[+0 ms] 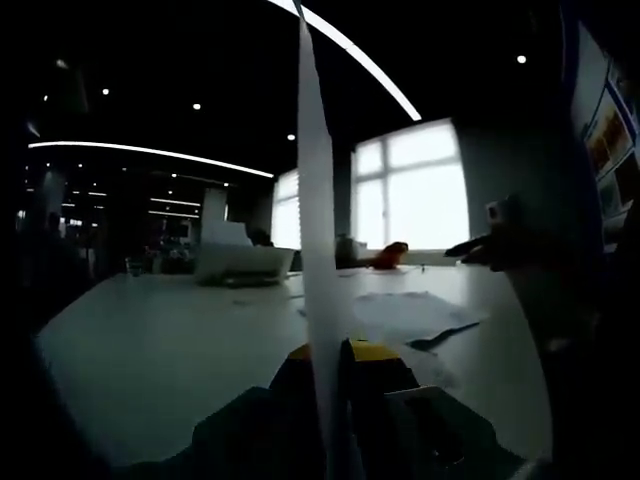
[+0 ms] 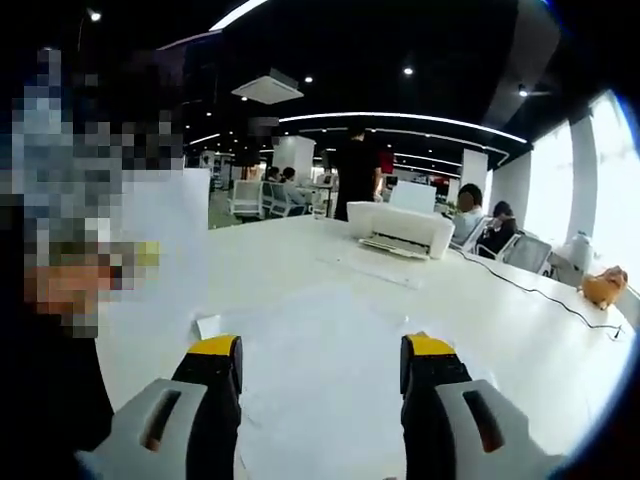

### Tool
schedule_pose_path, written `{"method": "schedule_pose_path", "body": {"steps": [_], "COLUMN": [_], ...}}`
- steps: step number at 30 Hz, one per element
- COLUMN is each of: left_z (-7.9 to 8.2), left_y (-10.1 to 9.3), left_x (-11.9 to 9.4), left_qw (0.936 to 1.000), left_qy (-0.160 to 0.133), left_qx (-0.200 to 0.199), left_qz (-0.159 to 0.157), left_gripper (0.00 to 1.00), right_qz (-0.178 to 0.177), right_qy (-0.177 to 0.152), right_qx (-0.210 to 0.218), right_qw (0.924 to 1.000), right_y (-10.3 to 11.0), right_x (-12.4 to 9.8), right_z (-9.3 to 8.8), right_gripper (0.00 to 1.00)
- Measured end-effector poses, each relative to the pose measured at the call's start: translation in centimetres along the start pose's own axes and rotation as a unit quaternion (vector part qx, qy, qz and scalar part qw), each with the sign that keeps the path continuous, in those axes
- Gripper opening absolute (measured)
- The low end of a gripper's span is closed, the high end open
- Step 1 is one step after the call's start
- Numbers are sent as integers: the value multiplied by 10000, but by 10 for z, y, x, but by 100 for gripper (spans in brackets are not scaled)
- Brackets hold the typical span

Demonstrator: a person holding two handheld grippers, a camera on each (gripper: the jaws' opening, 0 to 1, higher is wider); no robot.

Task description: Organize the stack of printing papers by aligning and flattening the scattered papers on the table

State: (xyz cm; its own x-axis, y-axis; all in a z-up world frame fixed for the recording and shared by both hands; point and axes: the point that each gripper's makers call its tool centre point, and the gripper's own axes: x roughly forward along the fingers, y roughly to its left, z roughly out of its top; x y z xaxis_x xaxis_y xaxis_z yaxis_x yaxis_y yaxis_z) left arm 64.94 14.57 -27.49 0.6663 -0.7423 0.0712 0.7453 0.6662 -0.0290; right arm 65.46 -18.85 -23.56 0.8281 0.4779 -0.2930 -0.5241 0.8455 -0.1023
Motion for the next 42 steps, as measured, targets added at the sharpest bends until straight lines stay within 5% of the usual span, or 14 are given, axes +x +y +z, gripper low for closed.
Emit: {"method": "schedule_pose_path", "body": {"steps": [42], "left_z": [2], "left_y": [0], "left_x": [-1], "left_qw": [10000], "left_qy": [-55], "left_qx": [-43], "left_qz": [3], "left_gripper": [6], "right_qz": [60], "right_qy": [835], "right_qx": [-312], "right_qw": [9960], "right_y": [-29], "right_x": [58], "right_z": [-6], "right_gripper": [59]}}
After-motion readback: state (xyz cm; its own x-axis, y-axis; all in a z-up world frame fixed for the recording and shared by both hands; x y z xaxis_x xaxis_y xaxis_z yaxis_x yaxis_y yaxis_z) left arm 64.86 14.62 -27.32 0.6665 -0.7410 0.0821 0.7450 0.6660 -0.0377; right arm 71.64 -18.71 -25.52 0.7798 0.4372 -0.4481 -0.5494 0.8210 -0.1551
